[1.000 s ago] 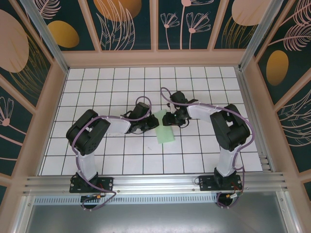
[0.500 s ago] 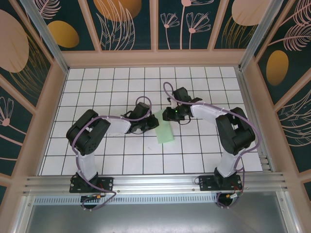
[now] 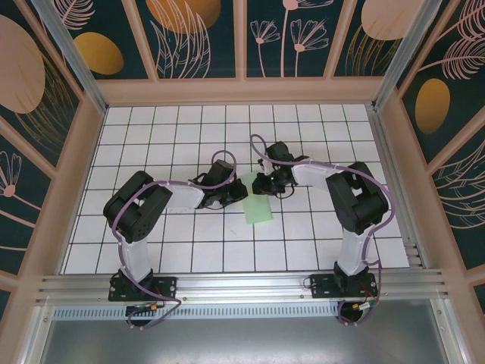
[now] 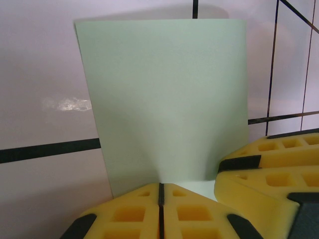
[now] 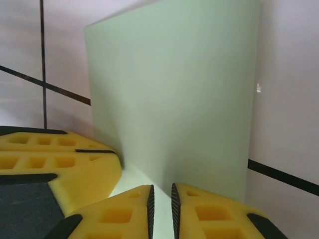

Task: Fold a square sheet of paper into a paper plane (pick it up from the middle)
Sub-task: Fold the square sheet of paper in half at the center of the table.

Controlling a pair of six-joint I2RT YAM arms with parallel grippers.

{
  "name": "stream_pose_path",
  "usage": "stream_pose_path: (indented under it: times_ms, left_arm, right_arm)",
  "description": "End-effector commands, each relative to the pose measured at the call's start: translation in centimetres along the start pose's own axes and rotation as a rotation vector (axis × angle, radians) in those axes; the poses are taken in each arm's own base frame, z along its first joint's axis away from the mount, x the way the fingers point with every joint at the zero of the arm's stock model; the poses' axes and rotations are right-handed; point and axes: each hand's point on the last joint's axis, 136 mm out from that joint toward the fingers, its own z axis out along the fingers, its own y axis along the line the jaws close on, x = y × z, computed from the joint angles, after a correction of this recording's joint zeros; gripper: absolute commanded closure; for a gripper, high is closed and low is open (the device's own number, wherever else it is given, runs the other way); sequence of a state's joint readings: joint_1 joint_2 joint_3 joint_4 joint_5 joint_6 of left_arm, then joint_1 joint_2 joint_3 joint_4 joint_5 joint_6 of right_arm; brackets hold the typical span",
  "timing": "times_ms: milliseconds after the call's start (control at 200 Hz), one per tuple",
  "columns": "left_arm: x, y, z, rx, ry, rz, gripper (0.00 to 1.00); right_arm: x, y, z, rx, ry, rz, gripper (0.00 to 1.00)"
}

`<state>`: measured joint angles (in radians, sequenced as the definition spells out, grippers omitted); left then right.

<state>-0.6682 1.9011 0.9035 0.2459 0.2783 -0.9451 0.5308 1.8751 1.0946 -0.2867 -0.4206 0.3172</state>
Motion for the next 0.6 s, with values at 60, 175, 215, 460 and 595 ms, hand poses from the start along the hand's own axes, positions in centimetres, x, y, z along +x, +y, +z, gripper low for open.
stream_pose_path:
  times_ms: [60, 175, 215, 460, 595]
  left_arm:
    - [3.4, 8.3, 0.7, -0.282, 0.073, -0.062, 0.9]
    - [3.5, 8.5, 0.7, -0.283, 0.072, -0.063, 0.9]
    - [3.5, 8.6, 0.7, -0.285, 0.074, -0.064, 0.9]
    - [3.5, 8.6, 0.9, -0.282, 0.074, -0.06, 0.91]
    - [3.6, 8.7, 1.0, -0.282, 0.074, -0.061, 0.91]
  right_arm:
    - [1.2, -2.9, 0.3, 0.034, 0.011, 0.037, 0.82]
    - [2.4, -3.9, 0.9, 0.047, 0.037, 0.055, 0.84]
    - [2.4, -3.8, 0.8, 0.045, 0.035, 0.056, 0.84]
    - [0.8, 0.1, -3.0, -0.062, -0.043, 0.002, 0.85]
    - [2.8, -0.1, -2.4, -0.095, 0.005, 0.008, 0.85]
